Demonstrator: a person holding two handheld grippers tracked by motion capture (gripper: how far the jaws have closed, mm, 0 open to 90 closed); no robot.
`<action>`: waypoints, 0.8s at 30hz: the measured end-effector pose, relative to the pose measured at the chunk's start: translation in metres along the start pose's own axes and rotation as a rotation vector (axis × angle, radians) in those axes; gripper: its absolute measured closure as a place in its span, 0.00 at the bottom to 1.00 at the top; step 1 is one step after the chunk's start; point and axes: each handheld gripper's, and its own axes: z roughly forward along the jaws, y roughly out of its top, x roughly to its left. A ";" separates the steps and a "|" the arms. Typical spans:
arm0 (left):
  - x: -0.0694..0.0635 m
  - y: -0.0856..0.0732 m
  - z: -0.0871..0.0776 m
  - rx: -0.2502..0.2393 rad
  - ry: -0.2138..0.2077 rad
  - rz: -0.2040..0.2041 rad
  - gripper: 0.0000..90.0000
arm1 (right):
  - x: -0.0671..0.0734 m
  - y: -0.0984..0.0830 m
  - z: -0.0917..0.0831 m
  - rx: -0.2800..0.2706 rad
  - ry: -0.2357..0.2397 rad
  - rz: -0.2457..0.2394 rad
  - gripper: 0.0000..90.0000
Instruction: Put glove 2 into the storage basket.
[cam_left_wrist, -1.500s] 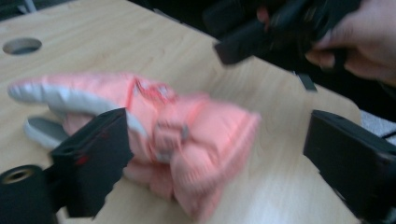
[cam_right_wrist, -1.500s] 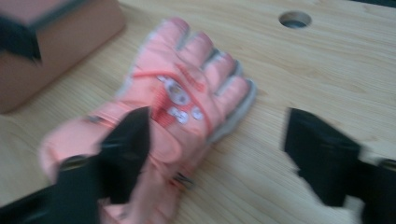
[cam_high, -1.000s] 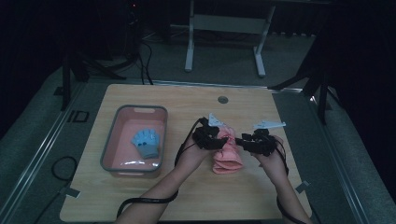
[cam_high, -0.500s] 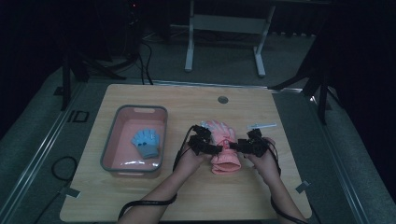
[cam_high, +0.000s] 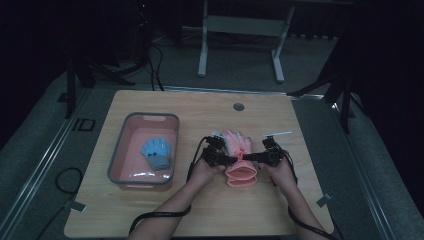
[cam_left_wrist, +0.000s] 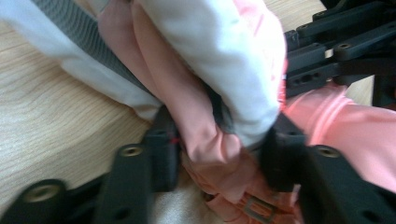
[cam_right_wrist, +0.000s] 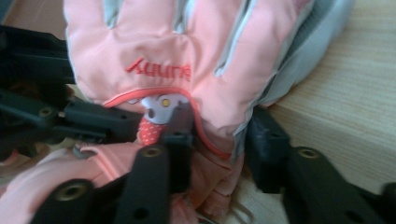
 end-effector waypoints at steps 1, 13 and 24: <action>0.001 0.000 -0.001 0.002 -0.006 -0.004 0.69 | 0.002 0.000 0.000 -0.009 -0.014 -0.008 0.79; -0.008 0.013 -0.023 0.002 -0.035 0.025 0.78 | 0.026 0.002 -0.019 -0.077 -0.055 -0.066 0.87; -0.017 0.030 -0.062 -0.014 -0.033 0.073 0.78 | 0.055 0.019 -0.039 -0.141 -0.045 -0.094 0.87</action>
